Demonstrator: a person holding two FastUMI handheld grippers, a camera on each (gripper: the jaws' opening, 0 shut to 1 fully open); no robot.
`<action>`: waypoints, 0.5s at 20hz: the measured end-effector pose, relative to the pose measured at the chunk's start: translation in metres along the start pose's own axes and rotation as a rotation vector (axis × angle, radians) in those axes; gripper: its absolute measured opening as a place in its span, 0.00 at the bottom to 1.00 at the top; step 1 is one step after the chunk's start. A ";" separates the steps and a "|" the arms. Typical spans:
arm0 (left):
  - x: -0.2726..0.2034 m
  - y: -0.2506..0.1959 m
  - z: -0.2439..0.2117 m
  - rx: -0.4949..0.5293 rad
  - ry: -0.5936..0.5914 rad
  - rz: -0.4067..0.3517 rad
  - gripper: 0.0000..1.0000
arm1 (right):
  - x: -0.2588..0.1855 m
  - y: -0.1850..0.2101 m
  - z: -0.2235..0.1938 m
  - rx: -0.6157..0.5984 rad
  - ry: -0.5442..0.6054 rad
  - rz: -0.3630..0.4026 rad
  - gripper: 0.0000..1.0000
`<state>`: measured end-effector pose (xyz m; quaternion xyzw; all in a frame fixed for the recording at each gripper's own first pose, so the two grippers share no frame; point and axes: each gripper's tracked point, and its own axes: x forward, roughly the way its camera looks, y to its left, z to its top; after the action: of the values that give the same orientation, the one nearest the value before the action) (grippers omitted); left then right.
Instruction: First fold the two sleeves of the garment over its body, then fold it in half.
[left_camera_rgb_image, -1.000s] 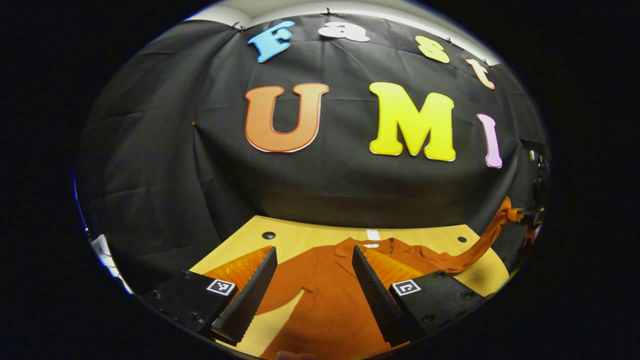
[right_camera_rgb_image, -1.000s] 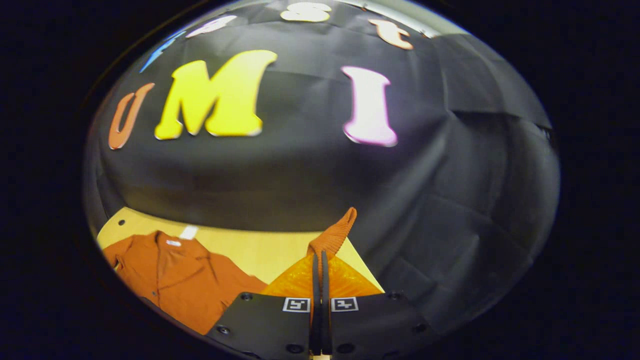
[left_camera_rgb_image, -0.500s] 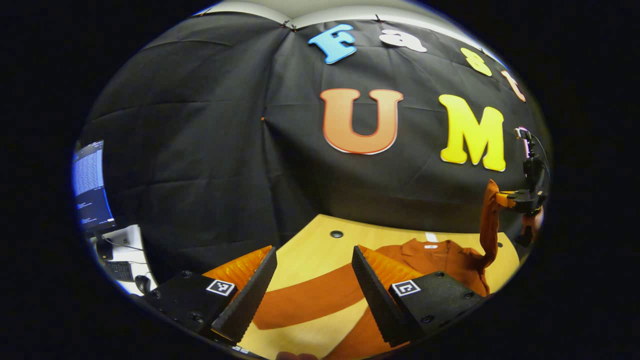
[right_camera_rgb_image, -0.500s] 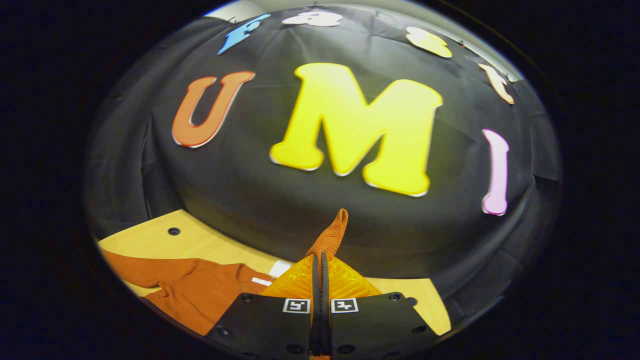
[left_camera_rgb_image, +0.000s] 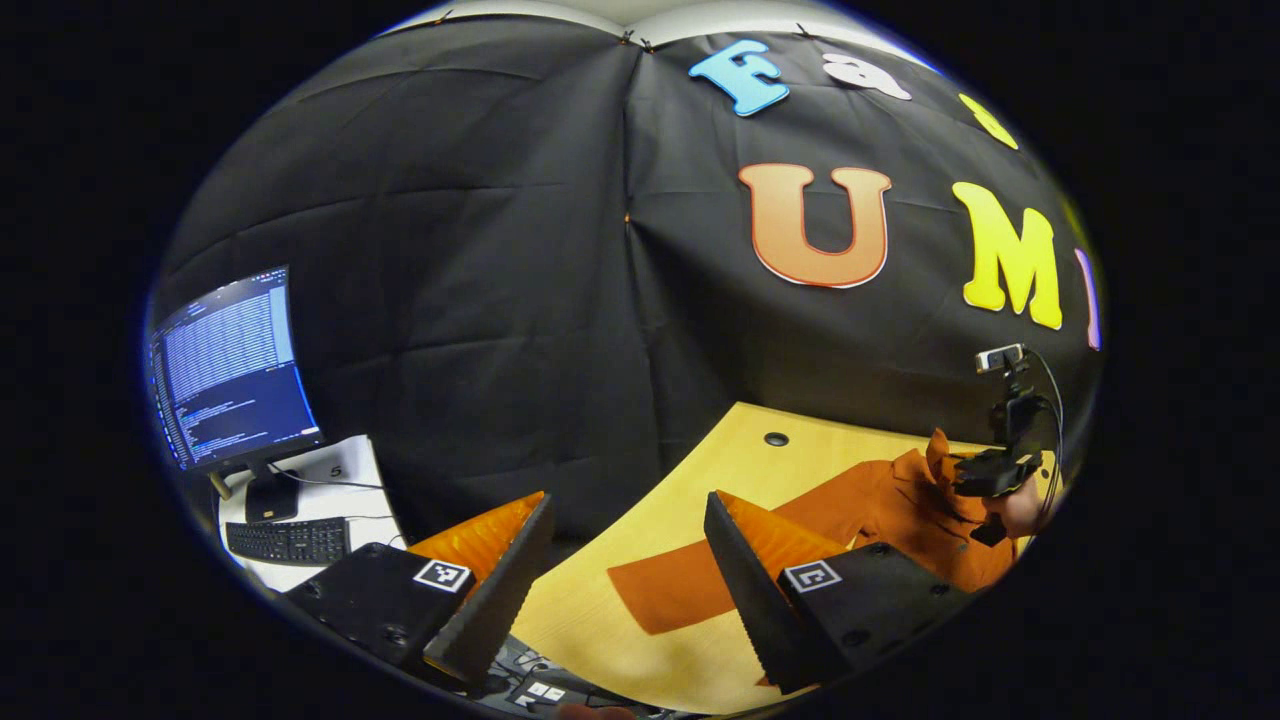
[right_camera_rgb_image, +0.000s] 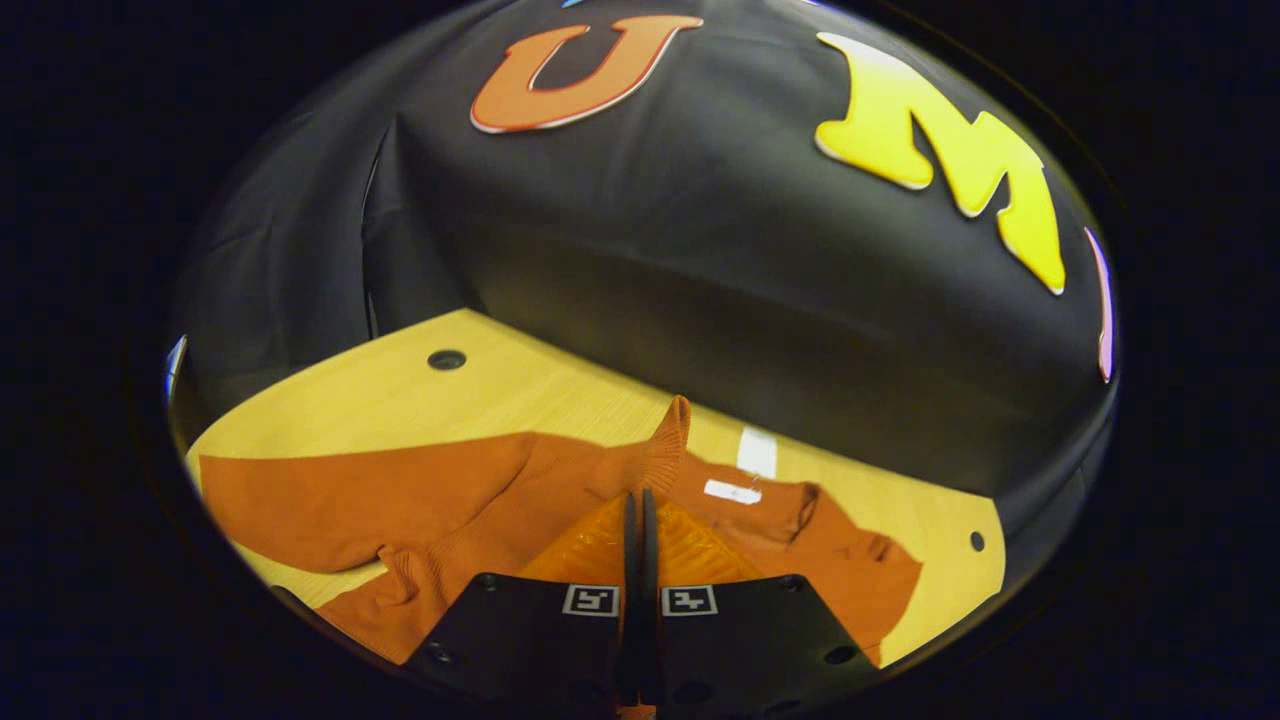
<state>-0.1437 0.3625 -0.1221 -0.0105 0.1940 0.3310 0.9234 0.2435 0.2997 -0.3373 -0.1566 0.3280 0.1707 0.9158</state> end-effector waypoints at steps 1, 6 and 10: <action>-0.002 0.004 -0.003 -0.003 0.007 0.011 0.98 | 0.005 0.011 -0.009 0.013 0.016 0.020 0.01; -0.001 0.009 -0.018 -0.009 0.037 0.035 0.98 | 0.015 0.037 -0.016 0.041 0.034 0.079 0.09; 0.008 0.002 -0.014 -0.015 0.017 0.028 0.98 | 0.003 0.039 -0.004 0.036 0.007 0.107 0.30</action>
<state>-0.1445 0.3672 -0.1374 -0.0176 0.1994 0.3452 0.9169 0.2268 0.3337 -0.3493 -0.1230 0.3423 0.2128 0.9069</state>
